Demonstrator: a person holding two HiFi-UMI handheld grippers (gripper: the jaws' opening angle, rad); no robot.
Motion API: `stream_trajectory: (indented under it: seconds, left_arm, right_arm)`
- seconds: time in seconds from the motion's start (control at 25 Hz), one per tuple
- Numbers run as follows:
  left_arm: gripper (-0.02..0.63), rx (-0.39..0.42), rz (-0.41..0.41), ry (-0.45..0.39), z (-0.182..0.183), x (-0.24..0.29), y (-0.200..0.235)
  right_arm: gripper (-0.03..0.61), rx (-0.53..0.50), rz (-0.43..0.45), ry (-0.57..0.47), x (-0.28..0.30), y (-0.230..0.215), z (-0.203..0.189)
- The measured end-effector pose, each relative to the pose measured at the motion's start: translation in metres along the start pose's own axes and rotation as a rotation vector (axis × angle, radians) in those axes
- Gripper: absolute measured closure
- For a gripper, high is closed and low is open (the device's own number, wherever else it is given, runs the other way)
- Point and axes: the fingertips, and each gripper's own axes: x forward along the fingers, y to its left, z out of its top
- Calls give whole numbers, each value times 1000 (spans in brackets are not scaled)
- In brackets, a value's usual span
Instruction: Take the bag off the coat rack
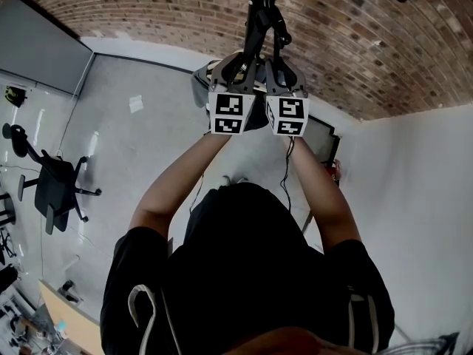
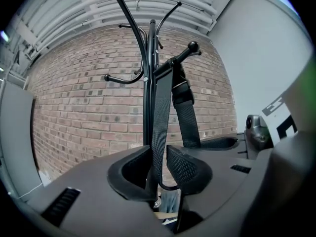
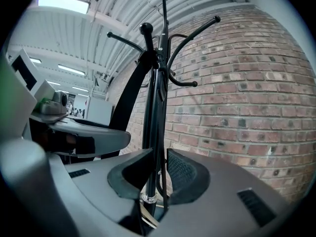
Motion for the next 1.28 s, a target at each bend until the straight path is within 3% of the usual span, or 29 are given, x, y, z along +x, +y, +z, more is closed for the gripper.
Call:
stream_trajectory:
  seconds: [0.08, 0.2, 0.32, 0.76, 0.92, 1.28]
  left_arm:
    - [530, -9, 14, 1, -1, 0, 2]
    - [584, -14, 17, 6, -1, -1, 4]
    - [591, 7, 9, 17, 0, -3, 5]
    - [591, -77, -36, 14, 10, -20, -7]
    - [591, -62, -62, 1, 14, -22, -13]
    - [591, -66, -96, -35, 50, -38, -18]
  right_arm:
    - [489, 11, -5, 2, 2, 1, -2]
    - [555, 26, -29, -9, 2, -3, -2]
    - [557, 38, -34, -17, -1, -5, -1]
    - [557, 114, -38, -34, -23, -20, 8]
    - [557, 138, -40, -42, -28, -20, 12]
    - [557, 204, -90, -114, -44, -26, 44]
